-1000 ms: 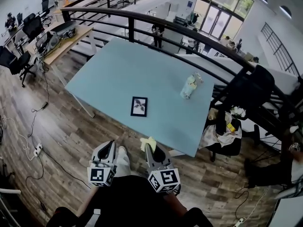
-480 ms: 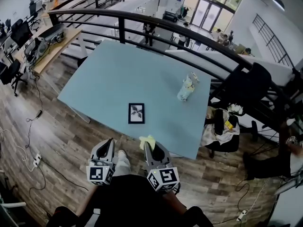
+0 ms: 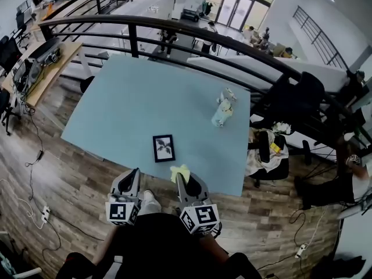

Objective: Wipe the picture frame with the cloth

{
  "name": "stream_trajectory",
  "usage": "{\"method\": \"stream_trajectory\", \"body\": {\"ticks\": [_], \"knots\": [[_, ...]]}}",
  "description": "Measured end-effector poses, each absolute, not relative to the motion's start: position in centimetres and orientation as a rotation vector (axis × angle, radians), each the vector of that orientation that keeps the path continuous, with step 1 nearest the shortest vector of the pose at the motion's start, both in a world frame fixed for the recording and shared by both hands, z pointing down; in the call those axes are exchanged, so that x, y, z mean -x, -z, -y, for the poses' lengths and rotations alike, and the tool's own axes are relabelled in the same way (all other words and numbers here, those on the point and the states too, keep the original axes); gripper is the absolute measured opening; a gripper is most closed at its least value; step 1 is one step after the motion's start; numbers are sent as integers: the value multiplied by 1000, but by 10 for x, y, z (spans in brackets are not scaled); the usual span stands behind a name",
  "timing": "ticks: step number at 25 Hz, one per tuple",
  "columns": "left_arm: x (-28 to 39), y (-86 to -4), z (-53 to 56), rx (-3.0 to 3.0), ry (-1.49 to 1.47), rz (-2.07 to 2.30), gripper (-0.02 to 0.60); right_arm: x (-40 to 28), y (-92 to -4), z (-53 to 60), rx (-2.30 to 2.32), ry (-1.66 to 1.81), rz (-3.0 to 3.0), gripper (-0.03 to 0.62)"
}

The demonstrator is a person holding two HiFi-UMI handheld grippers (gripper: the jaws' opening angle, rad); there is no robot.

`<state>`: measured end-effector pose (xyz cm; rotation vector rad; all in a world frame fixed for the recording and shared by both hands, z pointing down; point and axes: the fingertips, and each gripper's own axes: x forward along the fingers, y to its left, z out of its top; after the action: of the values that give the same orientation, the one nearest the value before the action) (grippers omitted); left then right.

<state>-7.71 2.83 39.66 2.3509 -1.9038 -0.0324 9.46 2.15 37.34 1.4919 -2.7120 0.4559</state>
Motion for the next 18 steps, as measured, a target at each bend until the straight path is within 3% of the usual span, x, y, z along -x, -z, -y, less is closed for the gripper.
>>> {"method": "stream_trajectory", "body": {"ticks": [18], "knots": [[124,-409,71,-2464,23,1739,-3,-31,-383,57,-1590,-431,2643,58]]}}
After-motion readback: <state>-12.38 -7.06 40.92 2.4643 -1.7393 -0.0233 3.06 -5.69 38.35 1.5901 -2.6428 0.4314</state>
